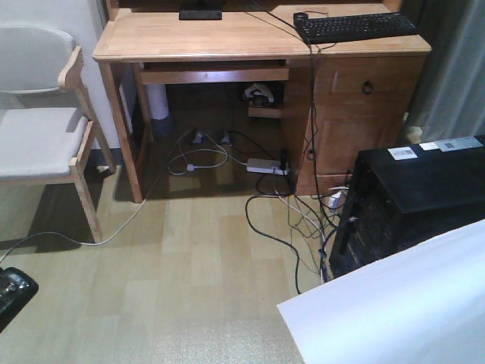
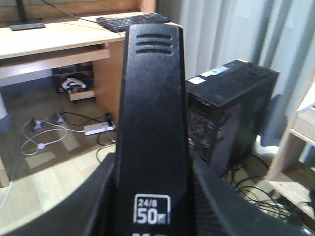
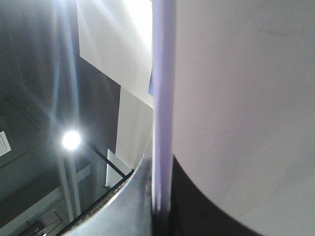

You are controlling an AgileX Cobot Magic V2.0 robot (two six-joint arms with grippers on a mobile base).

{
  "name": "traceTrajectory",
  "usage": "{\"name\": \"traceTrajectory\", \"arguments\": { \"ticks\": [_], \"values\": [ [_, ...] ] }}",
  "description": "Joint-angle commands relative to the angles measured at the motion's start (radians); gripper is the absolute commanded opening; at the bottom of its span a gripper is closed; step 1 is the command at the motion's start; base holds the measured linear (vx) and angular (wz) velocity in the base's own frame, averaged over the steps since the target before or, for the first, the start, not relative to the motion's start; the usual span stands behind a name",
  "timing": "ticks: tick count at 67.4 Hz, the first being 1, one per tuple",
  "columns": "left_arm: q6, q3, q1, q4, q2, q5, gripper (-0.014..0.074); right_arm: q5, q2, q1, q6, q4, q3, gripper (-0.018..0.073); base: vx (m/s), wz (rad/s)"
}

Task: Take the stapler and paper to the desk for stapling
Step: 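Drive up to the desk front, stopping before the monitor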

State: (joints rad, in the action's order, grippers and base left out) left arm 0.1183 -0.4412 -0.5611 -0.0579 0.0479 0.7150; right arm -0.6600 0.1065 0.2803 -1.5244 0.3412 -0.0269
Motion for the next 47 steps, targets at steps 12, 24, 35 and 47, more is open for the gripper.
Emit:
{"name": "traceTrajectory", "arguments": {
  "ticks": [12,24,35,47],
  "values": [
    [0.002,-0.031,-0.004,-0.002,0.015,-0.119,-0.0006,-0.06,0.01,-0.001,0.005,-0.011,-0.003,-0.0002,0.16,0.08],
    [0.002,-0.031,-0.004,-0.002,0.015,-0.119,-0.0006,-0.06,0.01,-0.001,0.005,-0.011,-0.003,-0.0002,0.2,0.02],
    [0.002,-0.031,-0.004,-0.002,0.015,-0.119,-0.0006,-0.06,0.01,-0.001,0.005,-0.011,-0.003,-0.0002,0.23,0.0],
    [0.002,-0.031,-0.004,-0.002,0.015,-0.119,-0.0006,-0.06,0.01,-0.001,0.005,-0.011,-0.003,-0.0002,0.25,-0.01]
  ]
}}
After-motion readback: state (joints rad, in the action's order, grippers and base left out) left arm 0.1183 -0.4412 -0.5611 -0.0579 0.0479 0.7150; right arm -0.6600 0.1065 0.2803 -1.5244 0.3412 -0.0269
